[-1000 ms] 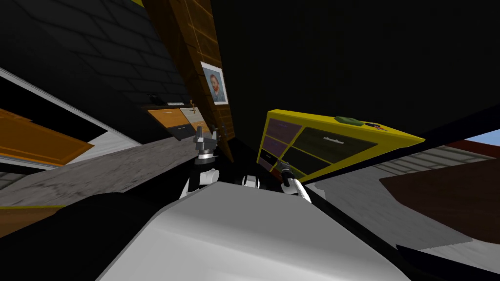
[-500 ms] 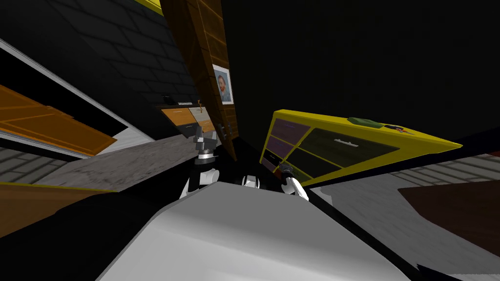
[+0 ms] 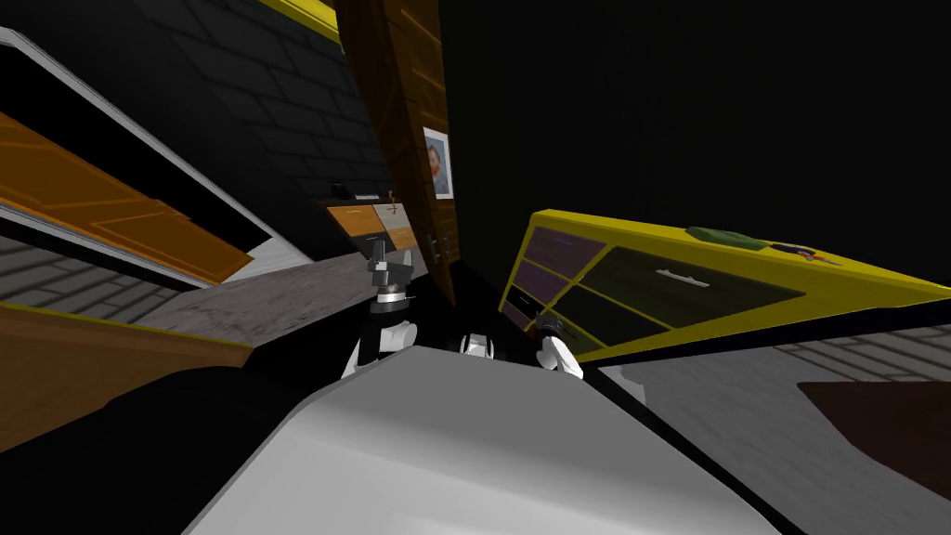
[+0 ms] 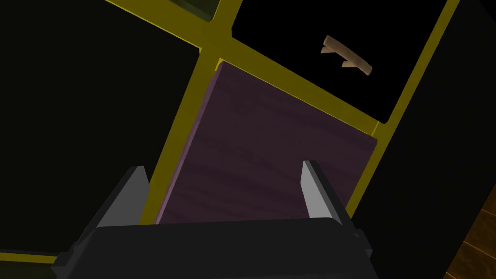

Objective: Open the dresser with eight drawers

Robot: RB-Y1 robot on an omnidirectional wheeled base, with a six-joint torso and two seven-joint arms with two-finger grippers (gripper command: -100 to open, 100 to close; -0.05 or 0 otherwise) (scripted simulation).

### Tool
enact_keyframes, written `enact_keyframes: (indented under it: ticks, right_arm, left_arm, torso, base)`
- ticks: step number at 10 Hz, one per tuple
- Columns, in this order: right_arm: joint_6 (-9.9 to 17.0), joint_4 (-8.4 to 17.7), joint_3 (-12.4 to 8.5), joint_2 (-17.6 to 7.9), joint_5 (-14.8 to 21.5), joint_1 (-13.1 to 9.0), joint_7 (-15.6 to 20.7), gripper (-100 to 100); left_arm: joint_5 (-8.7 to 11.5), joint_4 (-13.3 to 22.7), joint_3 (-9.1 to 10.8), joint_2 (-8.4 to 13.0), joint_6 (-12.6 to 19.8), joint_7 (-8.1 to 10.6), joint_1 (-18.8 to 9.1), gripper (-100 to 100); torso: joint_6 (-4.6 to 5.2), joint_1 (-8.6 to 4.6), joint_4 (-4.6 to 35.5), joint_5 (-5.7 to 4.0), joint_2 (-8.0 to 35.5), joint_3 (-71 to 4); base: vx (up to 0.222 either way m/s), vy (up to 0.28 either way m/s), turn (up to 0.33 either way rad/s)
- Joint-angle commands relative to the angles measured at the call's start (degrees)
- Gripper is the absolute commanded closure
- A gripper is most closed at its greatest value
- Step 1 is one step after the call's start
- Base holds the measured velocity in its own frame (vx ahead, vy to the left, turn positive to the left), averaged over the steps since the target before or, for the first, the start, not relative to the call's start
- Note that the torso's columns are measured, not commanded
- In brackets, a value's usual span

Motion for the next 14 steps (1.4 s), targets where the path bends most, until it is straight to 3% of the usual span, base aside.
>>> enact_keyframes:
  ticks: [1, 2, 4, 5, 8, 10, 14]
  right_arm:
    - [3.17, 3.65, 0.24, -0.86, 3.78, -1.57, 1.43, -100]
    - [5.42, 5.64, 0.51, -1.54, 5.69, -2.85, 2.67, -100]
    - [5.66, 6.38, 0.51, -1.54, 6.57, -2.85, 2.67, -100]
    - [8.05, 8.73, 0.77, -2.23, 8.70, -4.12, 3.90, -100]
    - [10.34, 11.57, 1.02, -2.93, 11.78, -5.37, 5.11, -100]
    - [14.11, 15.35, 1.50, -4.29, 15.53, -7.80, 7.47, -100]
    - [18.40, 20.26, 1.93, -5.77, 20.60, -10.06, 9.69, -100]
  left_arm:
    - [0.00, 0.00, 0.00, 0.00, 0.00, 0.00, 0.00, 0]
    - [0.00, 0.00, 0.00, 0.00, 0.00, 0.00, 0.00, 0]
    - [0.00, 0.00, 0.00, 0.00, 0.00, 0.00, 0.00, 0]
    - [0.00, 0.00, 0.00, 0.00, 0.00, 0.00, 0.00, 0]
    - [0.00, 0.00, 0.00, 0.00, 0.00, 0.00, 0.00, 0]
    - [0.00, 0.00, 0.00, 0.00, 0.00, 0.00, 0.00, 0]
    - [0.00, 0.00, 0.01, 0.00, 0.00, 0.00, 0.01, 0]
  torso:
    - [-0.03, 0.04, 0.00, 0.00, 0.00, 0.00]
    - [0.00, 0.01, 0.00, 0.00, 0.01, 0.01]
    - [0.00, -0.01, 0.00, -0.01, 0.02, 0.02]
    - [0.01, -0.06, 0.00, -0.02, 0.01, 0.00]
    - [-0.03, 0.07, 0.00, 0.01, 0.01, 0.01]
    - [-0.03, 0.03, 0.01, 0.00, 0.01, 0.01]
    - [0.00, -0.02, 0.00, -0.01, 0.01, 0.01]
  base:
    - [-0.012, 0.040, 0.092]
    - [-0.016, 0.042, 0.161]
    - [-0.010, 0.025, 0.038]
    - [-0.008, 0.025, 0.165]
    - [-0.005, 0.027, 0.112]
    - [-0.005, 0.035, 0.198]
    - [0.002, 0.019, 0.113]
